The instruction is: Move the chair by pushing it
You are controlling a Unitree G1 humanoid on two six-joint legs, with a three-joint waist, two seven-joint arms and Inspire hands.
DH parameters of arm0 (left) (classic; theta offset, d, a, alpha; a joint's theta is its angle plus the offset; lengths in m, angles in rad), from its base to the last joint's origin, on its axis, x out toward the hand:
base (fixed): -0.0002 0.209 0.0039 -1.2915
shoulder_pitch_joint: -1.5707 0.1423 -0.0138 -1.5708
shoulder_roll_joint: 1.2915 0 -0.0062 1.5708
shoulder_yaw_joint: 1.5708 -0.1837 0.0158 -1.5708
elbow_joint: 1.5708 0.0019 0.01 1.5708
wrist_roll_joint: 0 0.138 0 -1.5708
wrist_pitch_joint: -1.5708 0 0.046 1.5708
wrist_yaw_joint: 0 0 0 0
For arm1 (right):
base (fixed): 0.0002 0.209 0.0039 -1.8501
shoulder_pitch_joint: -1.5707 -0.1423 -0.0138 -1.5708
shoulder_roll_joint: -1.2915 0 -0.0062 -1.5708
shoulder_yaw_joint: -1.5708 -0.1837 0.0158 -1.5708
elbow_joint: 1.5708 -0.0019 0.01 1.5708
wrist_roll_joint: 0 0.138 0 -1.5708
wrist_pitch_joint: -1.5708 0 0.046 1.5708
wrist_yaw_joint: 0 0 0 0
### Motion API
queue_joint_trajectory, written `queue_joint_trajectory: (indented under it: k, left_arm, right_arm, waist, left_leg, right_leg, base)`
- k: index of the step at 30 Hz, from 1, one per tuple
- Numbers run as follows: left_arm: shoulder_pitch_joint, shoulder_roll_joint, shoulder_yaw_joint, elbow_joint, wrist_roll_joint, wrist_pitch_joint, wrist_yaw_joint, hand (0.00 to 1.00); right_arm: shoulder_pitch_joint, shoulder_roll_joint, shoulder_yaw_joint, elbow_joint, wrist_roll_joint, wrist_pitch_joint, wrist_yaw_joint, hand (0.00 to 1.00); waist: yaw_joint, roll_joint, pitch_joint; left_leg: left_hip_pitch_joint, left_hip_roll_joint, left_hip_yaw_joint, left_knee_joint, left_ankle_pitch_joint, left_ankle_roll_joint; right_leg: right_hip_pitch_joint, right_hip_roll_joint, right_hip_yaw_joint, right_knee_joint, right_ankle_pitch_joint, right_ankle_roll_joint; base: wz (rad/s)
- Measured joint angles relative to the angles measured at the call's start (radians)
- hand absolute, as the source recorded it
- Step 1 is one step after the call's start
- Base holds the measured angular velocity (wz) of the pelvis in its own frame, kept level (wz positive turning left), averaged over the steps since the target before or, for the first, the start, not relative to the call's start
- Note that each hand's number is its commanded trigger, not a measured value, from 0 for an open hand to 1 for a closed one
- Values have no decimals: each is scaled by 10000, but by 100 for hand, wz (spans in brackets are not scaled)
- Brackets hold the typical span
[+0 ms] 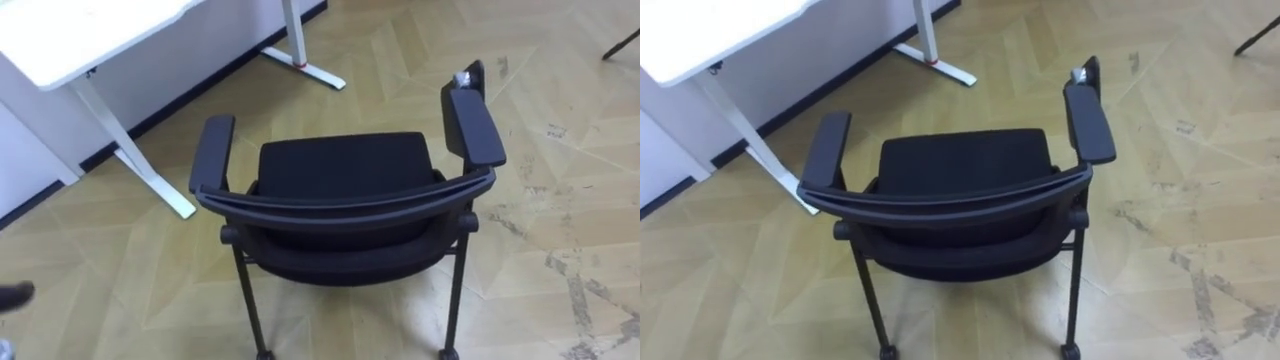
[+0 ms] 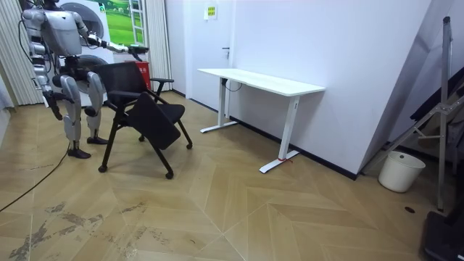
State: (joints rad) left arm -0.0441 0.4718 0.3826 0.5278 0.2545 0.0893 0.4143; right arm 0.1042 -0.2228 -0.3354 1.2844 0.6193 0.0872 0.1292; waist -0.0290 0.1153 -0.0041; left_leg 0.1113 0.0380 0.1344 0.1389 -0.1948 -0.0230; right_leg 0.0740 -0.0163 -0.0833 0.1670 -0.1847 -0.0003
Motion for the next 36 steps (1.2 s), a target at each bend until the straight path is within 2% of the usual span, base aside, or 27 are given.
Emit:
queue_joint_trajectory:
  k: [2, 5, 9, 12, 19, 23, 29, 36]
  left_arm:
    - [-67, 302, -293, -927, 538, 39, -316, 0]
    - [-356, 529, -936, -2355, 1942, 400, -1037, 0]
    - [-490, 577, -1421, -4388, 3350, 733, -2036, 0]
    - [-501, 592, -1685, -5108, 3869, 889, -2629, 0]
    - [-527, 651, -2360, -5921, 3875, 1170, -4066, 0]
    - [-527, 657, -2904, -6466, 3884, 1470, -4762, 0]
    - [-807, 657, -3817, -6847, 4562, 1717, -5607, 0]
    - [-842, 655, -4686, -6901, 4627, 1723, -6505, 0]
  right_arm:
    - [-7, -29, 10, -1, 0, -1, 44, 0]
    - [-114, -137, 113, 52, -13, 0, 211, 0]
    - [-228, -201, 117, 134, -61, 25, 327, 0]
    - [-285, -213, 92, 249, -47, 21, 344, 0]
    - [-259, -365, 102, 425, 102, 3, 328, 0]
    - [-289, -352, 406, 491, 374, 9, 236, 0]
    - [-434, -354, 636, 578, 377, 12, 12, 0]
    - [-494, -336, 957, 565, 421, -43, -236, 0]
  waist:
    - [-40, 3, 7]
    - [-103, 66, 31]
    - [-335, 83, 83]
    - [-623, 121, 99]
    - [-829, 134, 102]
    - [-995, 161, 97]
    - [-1101, 146, 109]
    - [-1345, 55, 183]
  left_leg:
    - [-1, 0, 6, 2, 0, 0]
    - [-113, -4, 10, 12, 0, 0]
    - [-303, -3, 0, 140, 1, -1]
    - [-347, -1, -40, 134, 2, -1]
    - [-334, -1, -57, 124, 1, 0]
    - [-326, 10, -75, 124, 1, 0]
    - [-321, 10, -80, 125, 1, -1]
    - [-320, 9, -51, 126, 1, -1]
  right_leg:
    - [-3, -8, -1, 3, 0, 0]
    - [-36, -10, 9, 17, 0, 1]
    - [-138, -17, -19, 7, -1, -1]
    - [-184, -10, -10, 0, -6, -9]
    - [-229, -2, 121, -4, -4, -9]
    - [-216, 4, 89, 6, -3, -10]
    - [-226, 3, 78, 10, -3, -10]
    - [-210, -7, 23, 24, -3, -10]
  base:
    - [0]
    - [0]
    - [2]
    - [0]
    - [-5]
    - [1]
    - [0]
    - [2]
